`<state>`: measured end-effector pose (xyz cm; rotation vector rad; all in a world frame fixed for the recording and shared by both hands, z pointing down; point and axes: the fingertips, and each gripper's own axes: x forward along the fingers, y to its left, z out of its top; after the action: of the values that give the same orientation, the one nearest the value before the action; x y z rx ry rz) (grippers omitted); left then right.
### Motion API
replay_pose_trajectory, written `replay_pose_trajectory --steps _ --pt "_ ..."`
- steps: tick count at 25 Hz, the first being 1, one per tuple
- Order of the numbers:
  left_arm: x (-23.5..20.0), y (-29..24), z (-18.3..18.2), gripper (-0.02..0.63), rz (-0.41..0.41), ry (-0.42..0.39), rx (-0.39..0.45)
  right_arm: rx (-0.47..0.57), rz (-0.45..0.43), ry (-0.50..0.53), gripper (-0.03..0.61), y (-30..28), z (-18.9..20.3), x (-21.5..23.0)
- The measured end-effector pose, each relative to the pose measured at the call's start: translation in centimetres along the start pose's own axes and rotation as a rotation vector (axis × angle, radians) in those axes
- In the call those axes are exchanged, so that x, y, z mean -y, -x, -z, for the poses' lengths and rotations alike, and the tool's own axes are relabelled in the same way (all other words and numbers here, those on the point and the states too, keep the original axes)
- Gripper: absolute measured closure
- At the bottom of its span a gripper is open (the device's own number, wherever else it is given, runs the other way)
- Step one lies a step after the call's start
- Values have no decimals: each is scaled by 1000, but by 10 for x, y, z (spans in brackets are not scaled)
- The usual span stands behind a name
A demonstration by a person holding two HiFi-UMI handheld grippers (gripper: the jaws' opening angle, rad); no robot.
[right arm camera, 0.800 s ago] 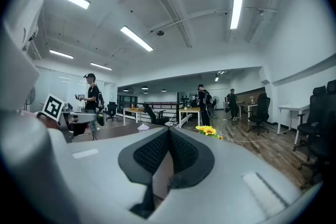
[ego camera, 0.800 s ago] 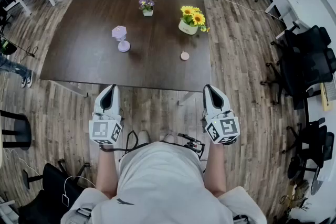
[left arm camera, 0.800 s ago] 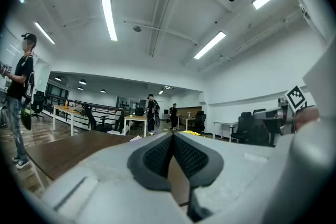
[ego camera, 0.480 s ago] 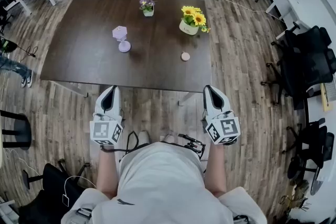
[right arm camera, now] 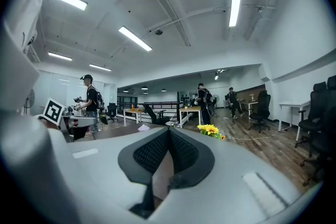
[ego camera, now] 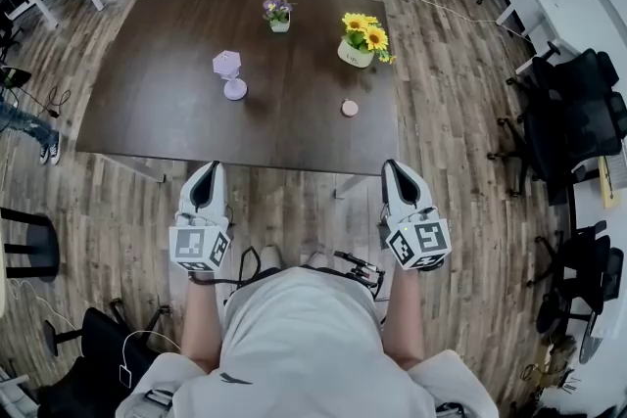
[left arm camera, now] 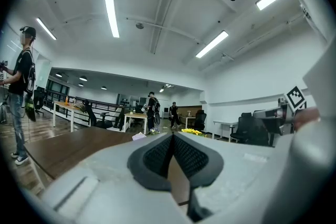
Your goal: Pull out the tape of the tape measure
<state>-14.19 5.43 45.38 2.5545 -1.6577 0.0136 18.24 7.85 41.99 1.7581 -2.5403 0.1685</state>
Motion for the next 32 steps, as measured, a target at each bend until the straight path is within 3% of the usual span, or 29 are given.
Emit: replay_pose_trajectory --steps 11,22,32 --pt "-30 -5 -2 607 50 13 -8 -1 49 -3 577 -18 -6 -23" --pt "-64 -7 9 607 78 58 -16 -63 90 -6 577 -35 16 -49" --pt "-71 -55 12 607 58 71 -13 -76 76 4 577 -79 17 -11"
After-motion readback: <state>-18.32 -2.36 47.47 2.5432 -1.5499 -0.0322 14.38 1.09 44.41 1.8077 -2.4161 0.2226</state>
